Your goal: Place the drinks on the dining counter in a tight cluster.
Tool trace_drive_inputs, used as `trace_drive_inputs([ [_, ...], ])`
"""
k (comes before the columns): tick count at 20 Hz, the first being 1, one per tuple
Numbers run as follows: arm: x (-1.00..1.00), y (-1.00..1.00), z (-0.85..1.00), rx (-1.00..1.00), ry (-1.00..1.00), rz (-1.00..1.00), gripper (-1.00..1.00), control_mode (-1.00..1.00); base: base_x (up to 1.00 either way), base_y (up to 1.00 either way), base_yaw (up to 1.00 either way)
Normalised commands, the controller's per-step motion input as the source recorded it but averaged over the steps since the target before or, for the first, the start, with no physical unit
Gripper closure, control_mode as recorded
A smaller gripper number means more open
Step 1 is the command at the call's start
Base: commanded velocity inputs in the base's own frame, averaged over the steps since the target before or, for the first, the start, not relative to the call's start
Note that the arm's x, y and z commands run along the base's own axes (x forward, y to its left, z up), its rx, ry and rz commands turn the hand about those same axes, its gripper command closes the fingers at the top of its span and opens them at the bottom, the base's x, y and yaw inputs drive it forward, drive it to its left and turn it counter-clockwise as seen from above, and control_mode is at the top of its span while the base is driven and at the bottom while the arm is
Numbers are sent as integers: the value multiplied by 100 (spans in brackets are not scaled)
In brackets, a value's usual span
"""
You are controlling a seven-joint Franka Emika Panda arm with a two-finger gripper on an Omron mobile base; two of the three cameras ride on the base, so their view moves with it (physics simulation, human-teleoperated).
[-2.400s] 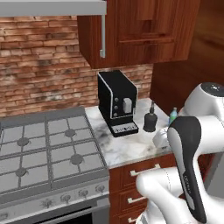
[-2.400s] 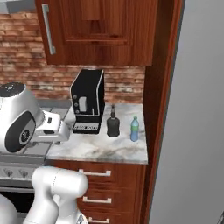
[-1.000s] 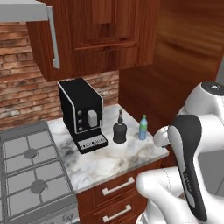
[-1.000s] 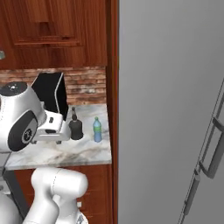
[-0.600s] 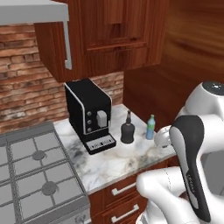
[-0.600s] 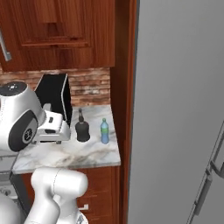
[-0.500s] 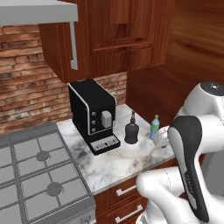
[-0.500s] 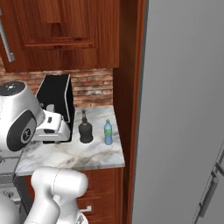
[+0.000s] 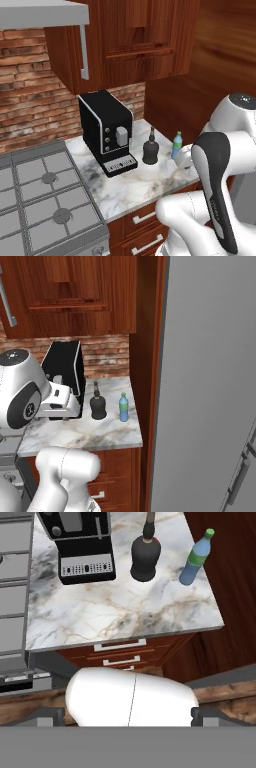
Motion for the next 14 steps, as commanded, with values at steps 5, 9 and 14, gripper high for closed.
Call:
trace_drive_inputs([
  [5, 0, 0, 0, 0, 0, 0, -100, 100, 0, 0, 0],
  [9, 23, 7, 0, 0, 0, 0, -100, -100, 4, 0, 0],
  [14, 92, 10, 0, 0, 0, 5, -100, -100, 0, 0, 0],
])
